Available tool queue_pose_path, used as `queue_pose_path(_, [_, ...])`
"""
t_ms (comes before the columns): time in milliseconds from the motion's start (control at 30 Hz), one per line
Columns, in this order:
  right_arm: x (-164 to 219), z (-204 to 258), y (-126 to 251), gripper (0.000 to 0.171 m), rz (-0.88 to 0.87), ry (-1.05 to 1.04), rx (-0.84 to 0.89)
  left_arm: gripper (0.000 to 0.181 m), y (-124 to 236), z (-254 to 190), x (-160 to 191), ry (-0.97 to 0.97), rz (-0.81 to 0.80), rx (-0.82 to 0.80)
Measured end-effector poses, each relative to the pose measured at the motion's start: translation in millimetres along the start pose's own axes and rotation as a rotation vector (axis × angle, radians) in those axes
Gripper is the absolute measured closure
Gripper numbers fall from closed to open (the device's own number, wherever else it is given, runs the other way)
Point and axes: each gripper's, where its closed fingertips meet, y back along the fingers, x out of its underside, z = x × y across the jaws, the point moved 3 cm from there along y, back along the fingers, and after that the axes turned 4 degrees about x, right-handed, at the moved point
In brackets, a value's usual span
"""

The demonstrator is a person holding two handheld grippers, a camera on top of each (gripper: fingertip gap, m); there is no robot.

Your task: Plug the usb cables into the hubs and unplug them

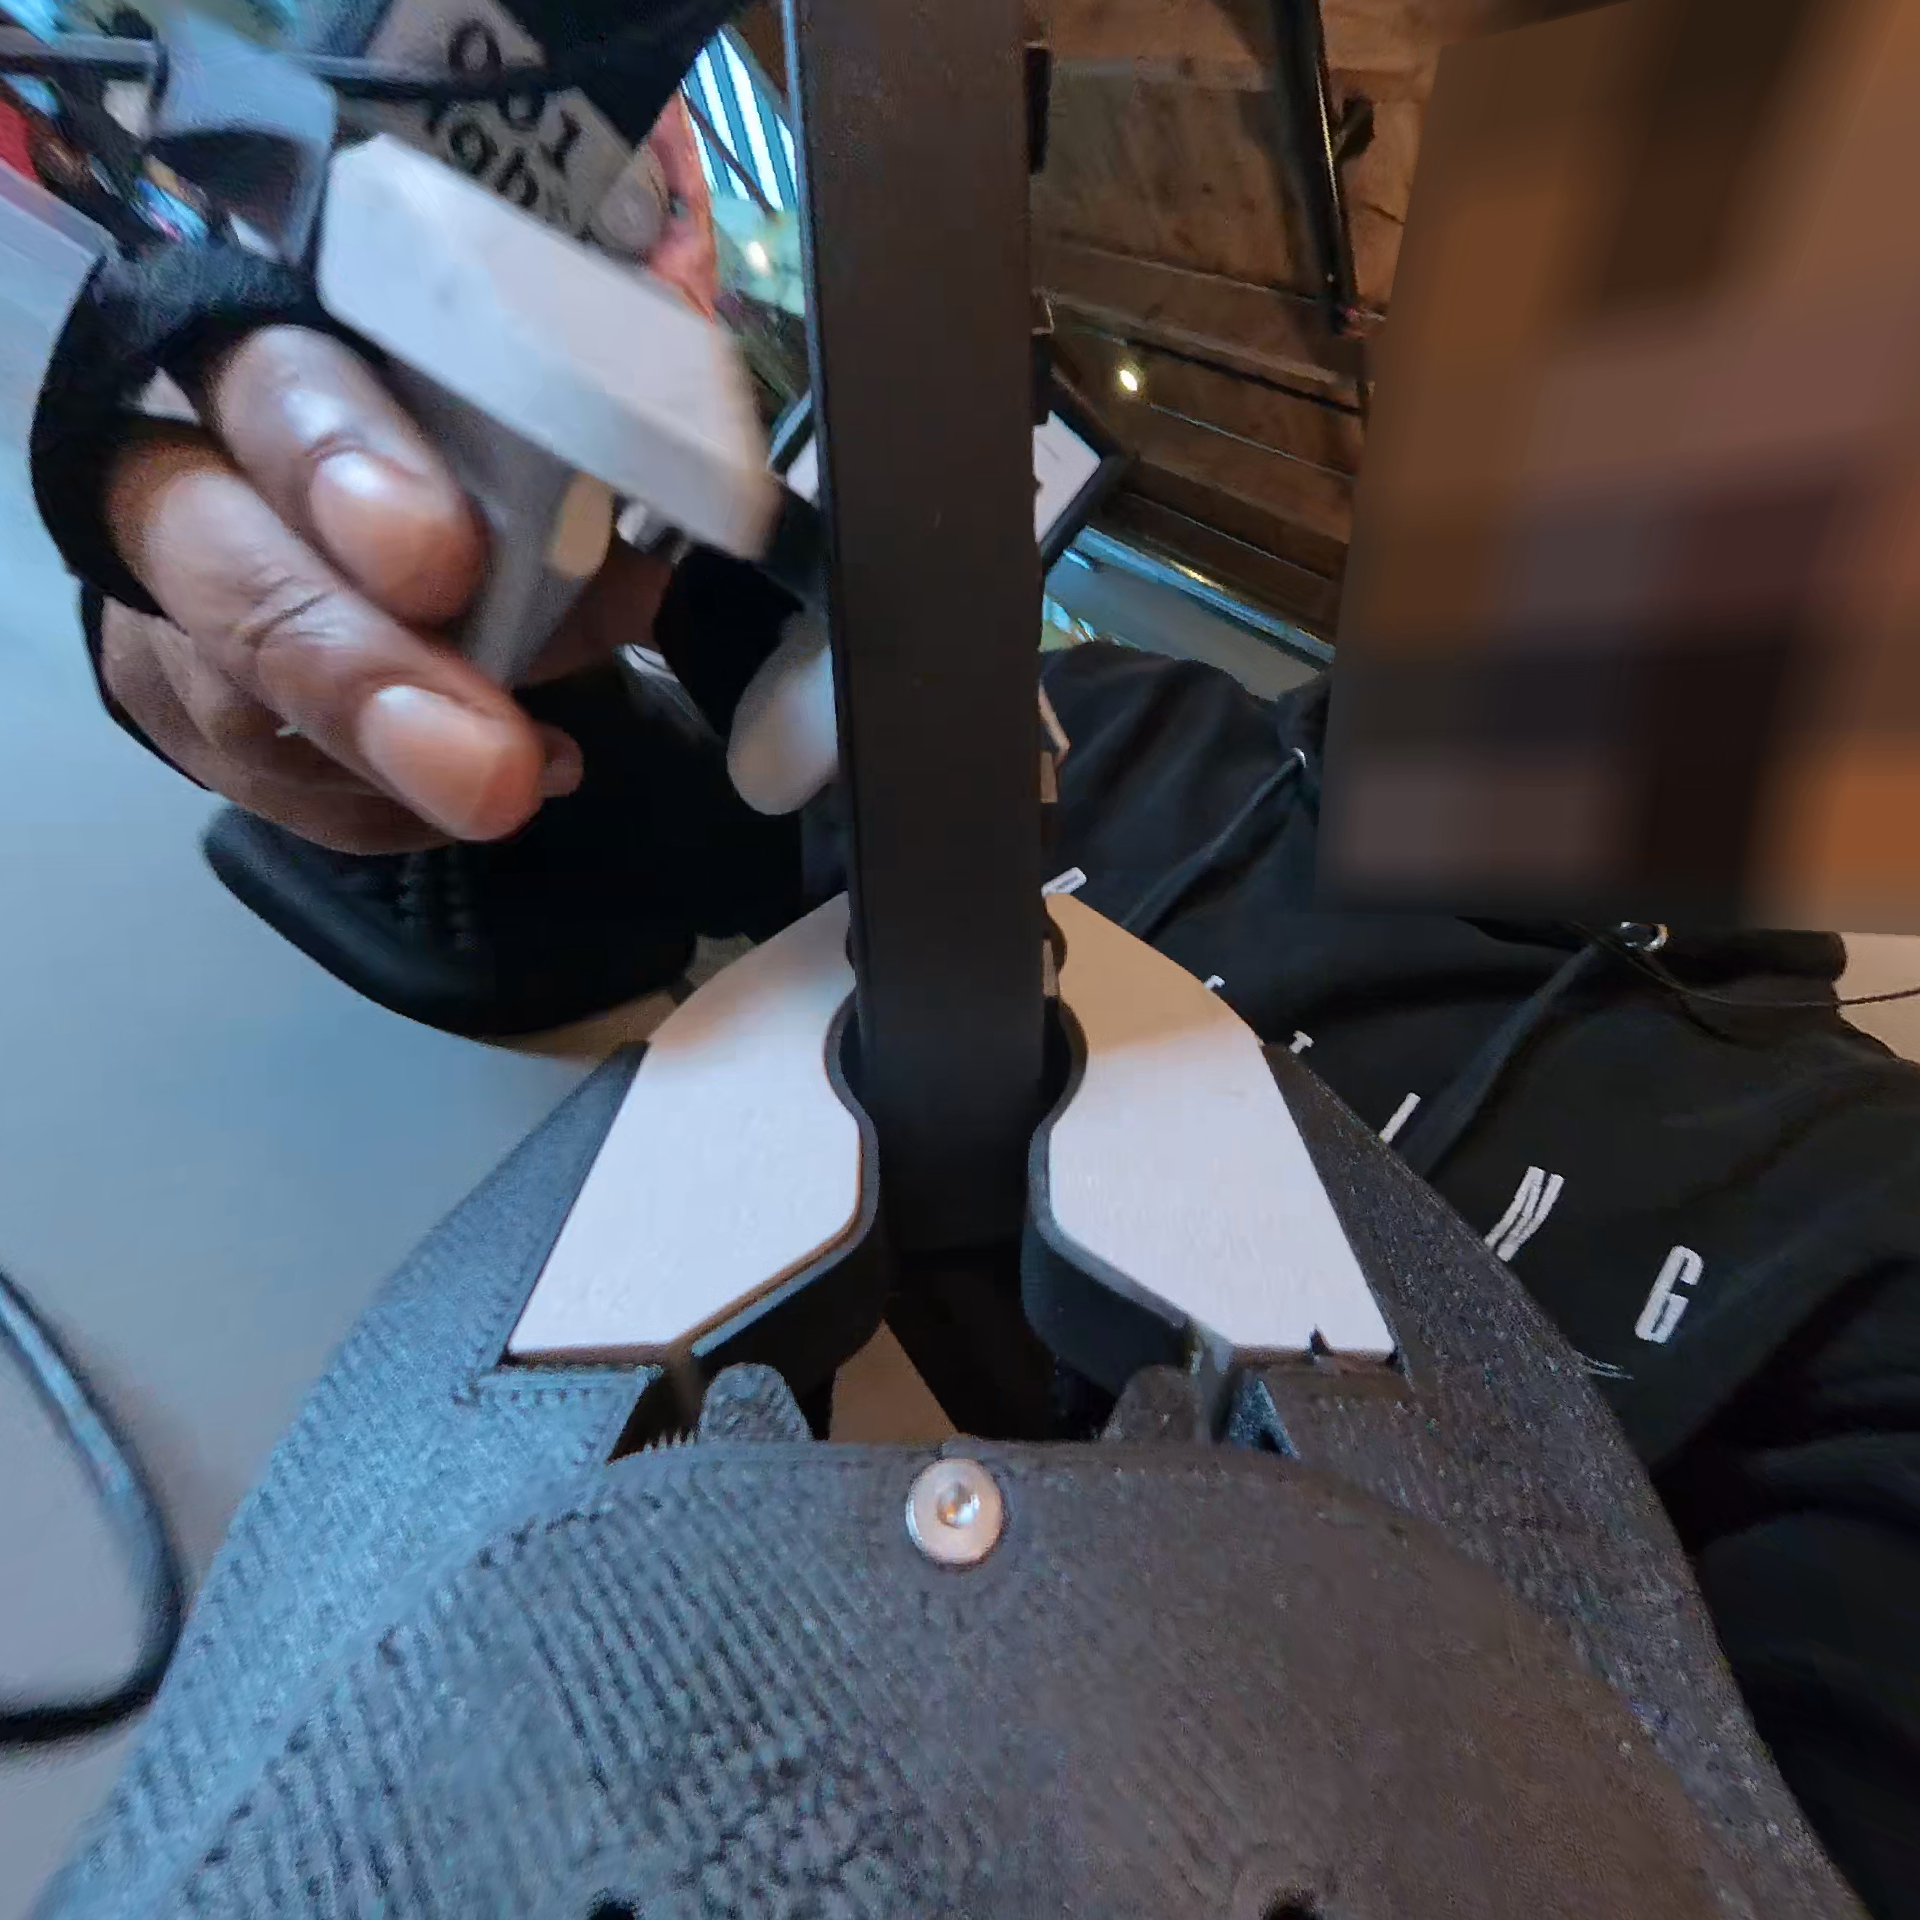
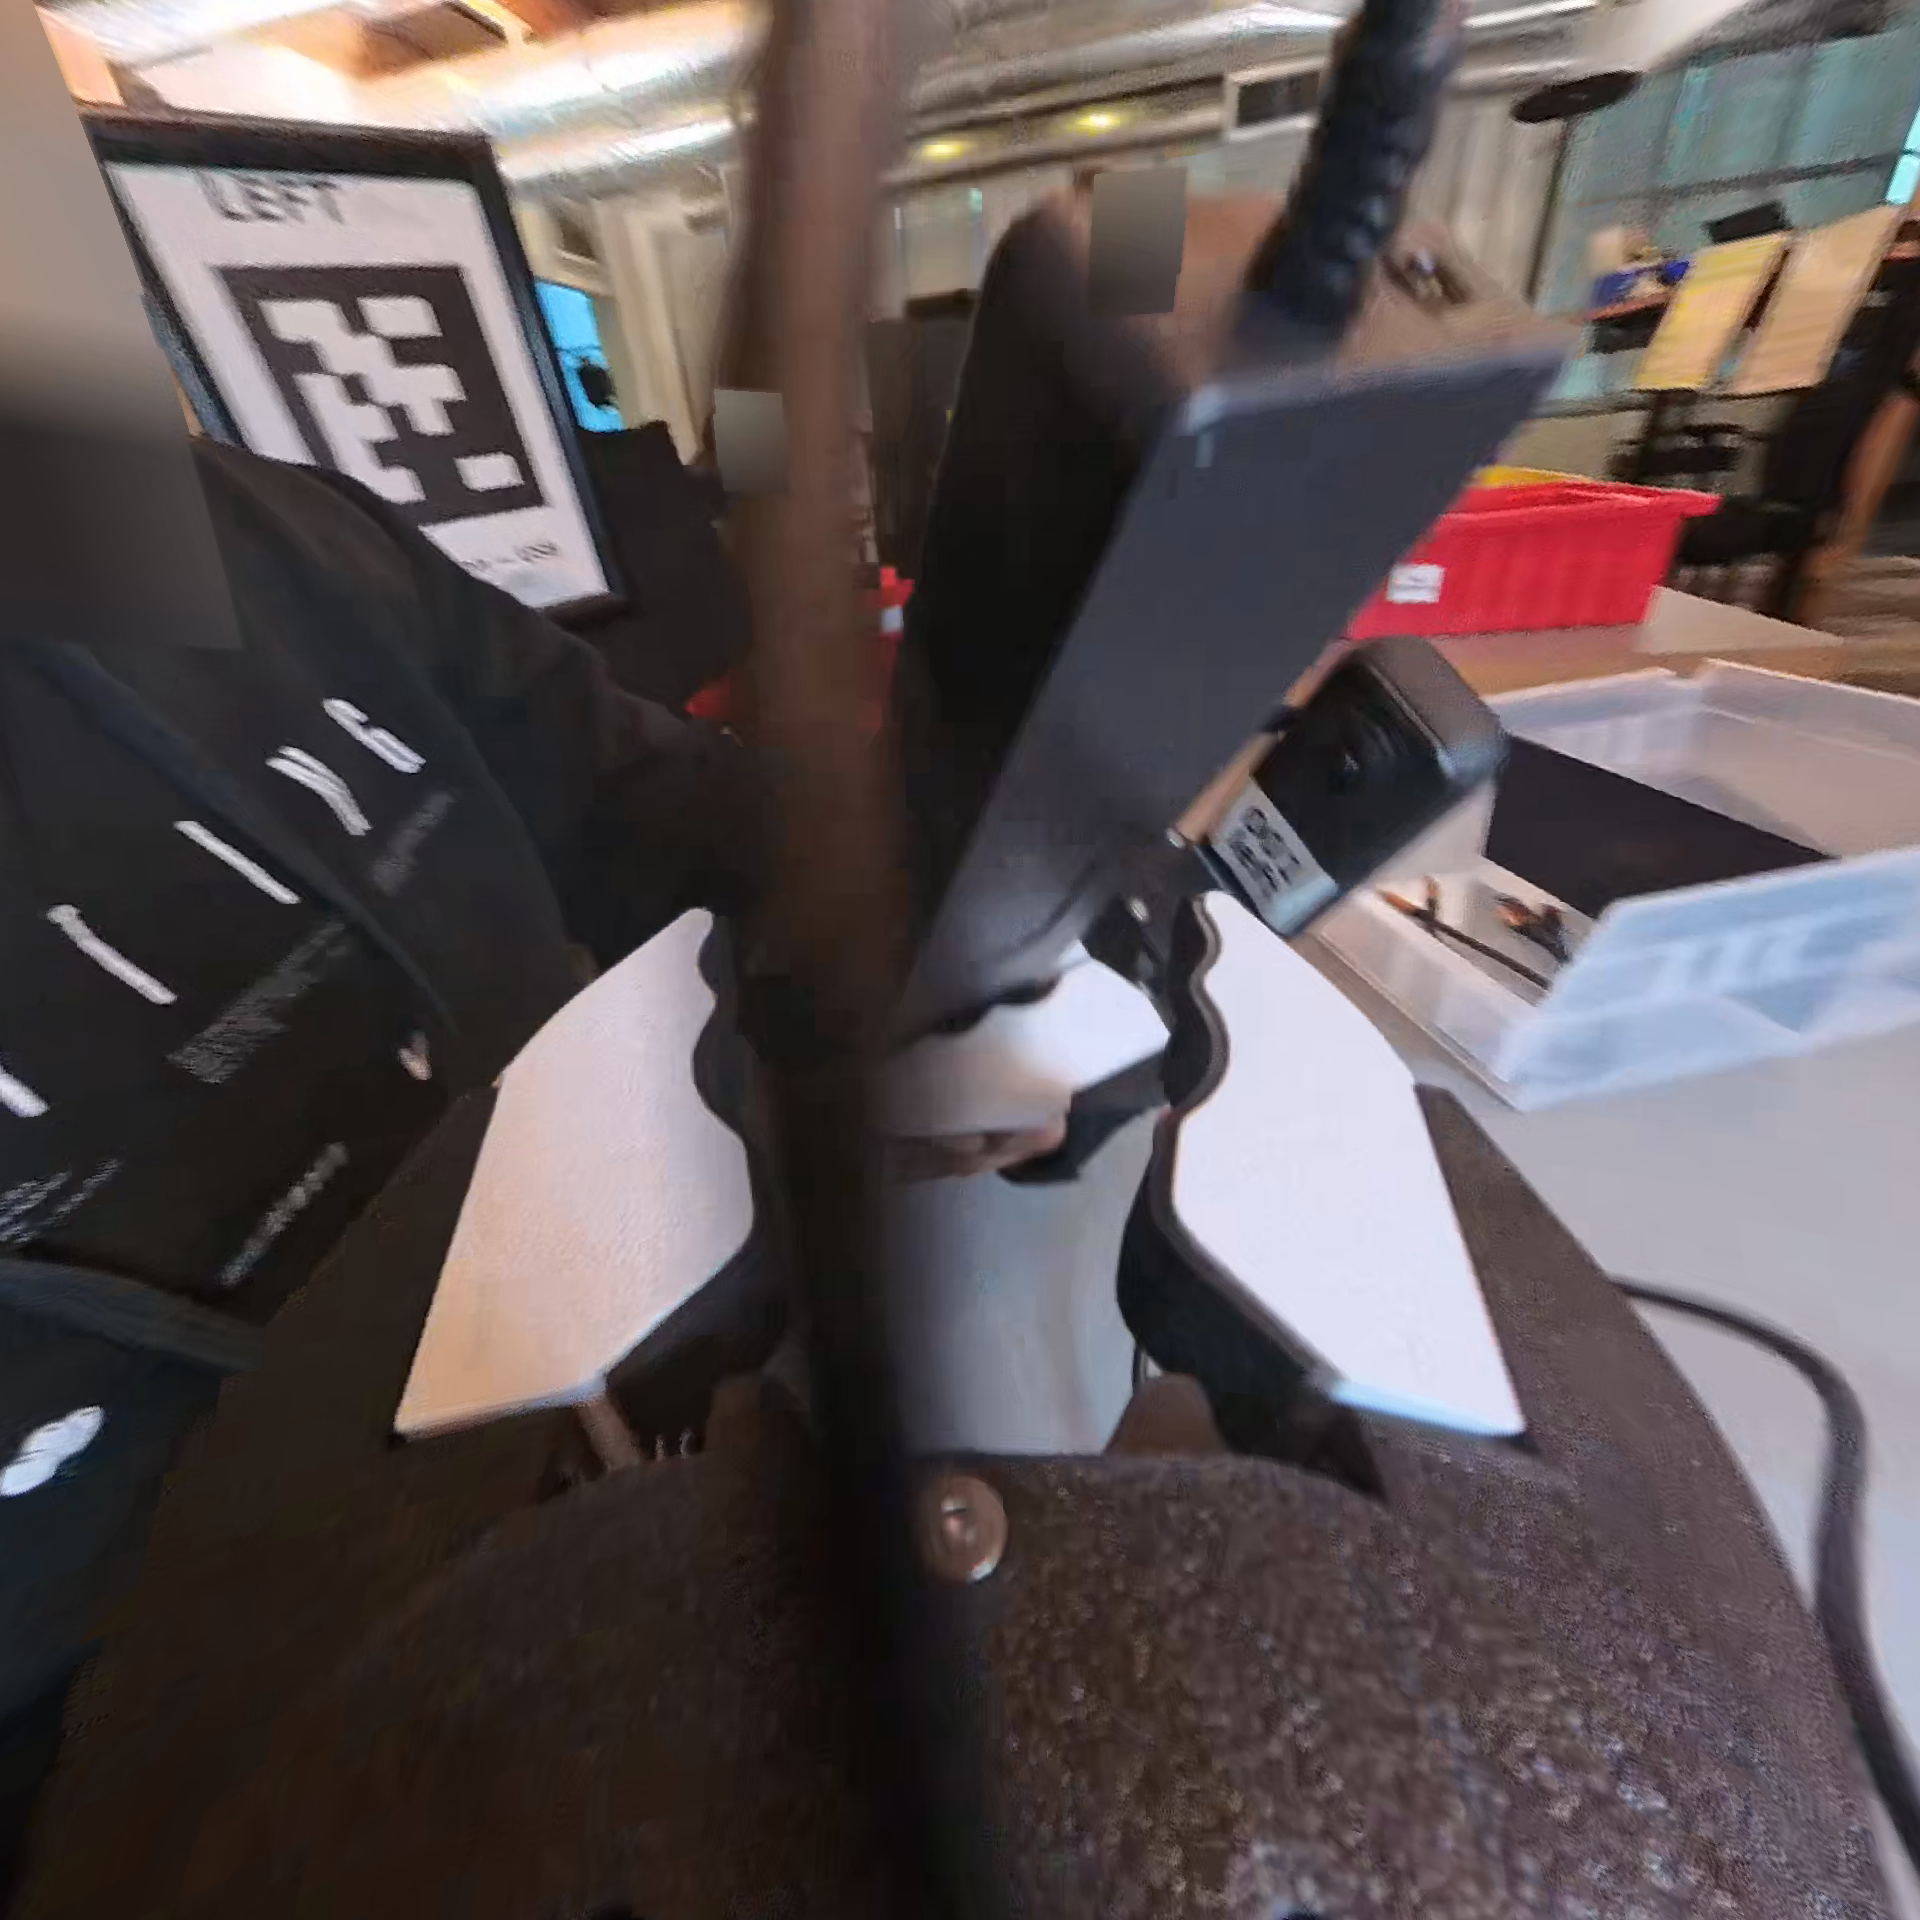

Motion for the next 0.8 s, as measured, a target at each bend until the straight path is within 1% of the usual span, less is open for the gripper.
queue_pose_path(100, [-1,8,-4,0.101,-0.016,0.005,-0.031,0.154,-15,1,12,0.046,0.057,0.048])
queue_pose_path(133, [0,9,-2,0.11,-0.018,-0.004,-0.049,0.154,-18,1,14,0.041,0.072,0.032])
queue_pose_path(167, [1,8,0,0.111,-0.016,-0.018,-0.061,0.154,-19,2,13,0.035,0.076,0.006])
queue_pose_path(233, [-1,2,4,0.111,-0.031,-0.02,-0.015,0.153,-14,6,6,0.037,0.042,-0.037])
queue_pose_path(333, [-1,-15,11,0.111,-0.02,-0.005,0.107,0.138,7,21,-6,-0.075,-0.026,-0.261])
queue_pose_path(433, [0,-28,17,0.111,-0.031,-0.024,0.195,0.126,21,32,-16,-0.186,-0.048,-0.459])
queue_pose_path(533, [1,-43,23,0.111,-0.049,-0.038,0.299,0.124,37,36,-28,-0.332,-0.053,-0.667])
queue_pose_path(600, [0,-53,28,0.111,-0.063,-0.052,0.387,0.123,45,39,-34,-0.434,-0.023,-0.829])
queue_pose_path(667, [-1,-59,29,0.111,-0.089,-0.07,0.439,0.118,46,43,-34,-0.547,0.05,-0.966])
queue_pose_path(733, [1,-59,25,0.111,-0.1,-0.069,0.454,0.126,50,50,-32,-0.638,0.144,-1.108])
queue_pose_path(800, [4,-57,22,0.112,-0.081,-0.027,0.468,0.125,53,53,-29,-0.664,0.213,-1.174])
